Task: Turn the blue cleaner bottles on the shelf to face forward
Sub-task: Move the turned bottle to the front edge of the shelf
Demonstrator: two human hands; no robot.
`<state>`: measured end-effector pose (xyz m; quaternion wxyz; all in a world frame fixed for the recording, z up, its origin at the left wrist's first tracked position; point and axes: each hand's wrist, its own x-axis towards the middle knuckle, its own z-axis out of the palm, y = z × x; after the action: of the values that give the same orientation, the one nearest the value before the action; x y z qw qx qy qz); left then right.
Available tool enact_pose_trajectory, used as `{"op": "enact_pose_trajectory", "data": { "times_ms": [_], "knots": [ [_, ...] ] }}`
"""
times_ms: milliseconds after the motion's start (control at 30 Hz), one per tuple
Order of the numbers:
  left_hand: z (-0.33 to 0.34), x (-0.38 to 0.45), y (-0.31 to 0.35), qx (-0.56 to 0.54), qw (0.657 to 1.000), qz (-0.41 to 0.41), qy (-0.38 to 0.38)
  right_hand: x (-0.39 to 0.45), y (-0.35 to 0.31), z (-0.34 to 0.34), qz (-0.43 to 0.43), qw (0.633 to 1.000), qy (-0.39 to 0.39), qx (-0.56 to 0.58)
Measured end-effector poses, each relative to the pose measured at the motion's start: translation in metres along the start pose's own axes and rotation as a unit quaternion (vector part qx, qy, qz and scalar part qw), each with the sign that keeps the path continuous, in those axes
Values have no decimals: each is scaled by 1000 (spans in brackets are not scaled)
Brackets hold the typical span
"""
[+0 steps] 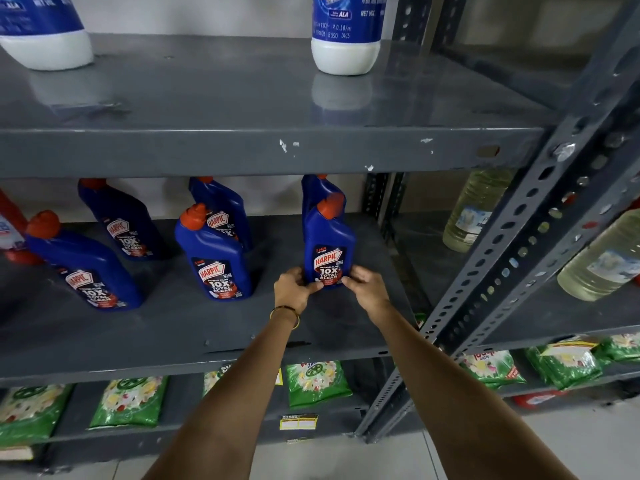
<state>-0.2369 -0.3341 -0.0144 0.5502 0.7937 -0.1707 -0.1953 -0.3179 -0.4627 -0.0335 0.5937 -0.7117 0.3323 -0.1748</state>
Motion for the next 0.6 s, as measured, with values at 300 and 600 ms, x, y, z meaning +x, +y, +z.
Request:
{"op": "enact_pose_trajectory", "data": {
  "times_ms": [300, 600],
  "knots": [
    [2, 0, 1, 16, 1000, -8, 25, 1, 3, -2, -32, 995, 22, -87],
    [-1, -17, -2, 33, 999, 6, 16, -16, 4, -7, -30, 997, 19, -70]
  ]
}}
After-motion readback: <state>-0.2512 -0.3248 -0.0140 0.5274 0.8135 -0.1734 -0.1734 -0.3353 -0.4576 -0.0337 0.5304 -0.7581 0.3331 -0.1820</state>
